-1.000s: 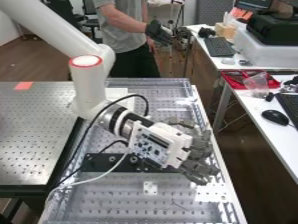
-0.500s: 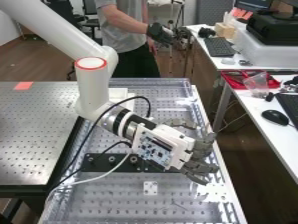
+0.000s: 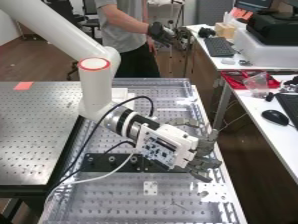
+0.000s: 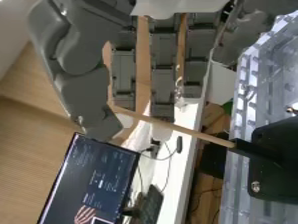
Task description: Grab the chopstick and place it in the clear container
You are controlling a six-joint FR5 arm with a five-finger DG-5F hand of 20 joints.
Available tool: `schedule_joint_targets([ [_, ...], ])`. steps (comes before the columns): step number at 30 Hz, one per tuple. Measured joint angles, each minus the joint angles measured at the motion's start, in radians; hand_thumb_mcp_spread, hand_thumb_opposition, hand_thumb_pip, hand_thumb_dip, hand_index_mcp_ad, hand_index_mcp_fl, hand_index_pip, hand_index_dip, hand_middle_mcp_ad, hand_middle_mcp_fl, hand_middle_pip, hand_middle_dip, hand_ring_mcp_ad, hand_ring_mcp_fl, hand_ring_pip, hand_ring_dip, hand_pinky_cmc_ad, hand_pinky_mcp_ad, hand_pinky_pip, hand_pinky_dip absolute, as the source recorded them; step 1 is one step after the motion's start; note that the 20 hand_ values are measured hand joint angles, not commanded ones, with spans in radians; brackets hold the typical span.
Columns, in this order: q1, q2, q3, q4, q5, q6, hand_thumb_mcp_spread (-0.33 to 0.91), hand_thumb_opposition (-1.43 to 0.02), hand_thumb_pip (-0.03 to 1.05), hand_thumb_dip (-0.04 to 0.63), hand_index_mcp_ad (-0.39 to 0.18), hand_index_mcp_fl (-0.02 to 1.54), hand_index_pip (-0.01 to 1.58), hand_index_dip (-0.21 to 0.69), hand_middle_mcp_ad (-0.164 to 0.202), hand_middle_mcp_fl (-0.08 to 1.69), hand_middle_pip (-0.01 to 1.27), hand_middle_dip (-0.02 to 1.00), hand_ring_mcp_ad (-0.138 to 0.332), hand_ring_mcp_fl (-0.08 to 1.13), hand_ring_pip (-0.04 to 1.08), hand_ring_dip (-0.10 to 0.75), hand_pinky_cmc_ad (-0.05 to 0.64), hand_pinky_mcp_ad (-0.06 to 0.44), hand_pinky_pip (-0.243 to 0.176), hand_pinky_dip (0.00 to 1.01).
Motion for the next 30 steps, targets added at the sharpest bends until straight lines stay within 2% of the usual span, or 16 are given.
schedule_joint_targets([
  [10, -0.007, 0.003, -0.004, -0.002, -0.001, -0.019, 0.58, -0.82, 0.55, 0.323, -0.133, 0.39, 1.23, 0.051, 0.091, 0.66, 0.68, 0.66, 0.091, 0.43, 0.1, 0.464, 0.278, 0.166, -0.082, 0.18],
  [18, -0.013, -0.001, 0.005, -0.008, -0.013, -0.029, 0.58, -0.82, 0.55, 0.321, -0.138, 0.39, 1.21, 0.051, 0.094, 0.67, 0.65, 0.66, 0.091, 0.43, 0.1, 0.464, 0.278, 0.166, -0.066, 0.18],
  [30, -0.021, 0.001, 0.004, -0.025, -0.017, -0.034, 0.58, -0.82, 0.57, 0.325, -0.145, 0.39, 1.19, 0.051, 0.089, 0.66, 0.6, 0.66, 0.094, 0.39, 0.09, 0.464, 0.278, 0.166, -0.066, 0.18],
])
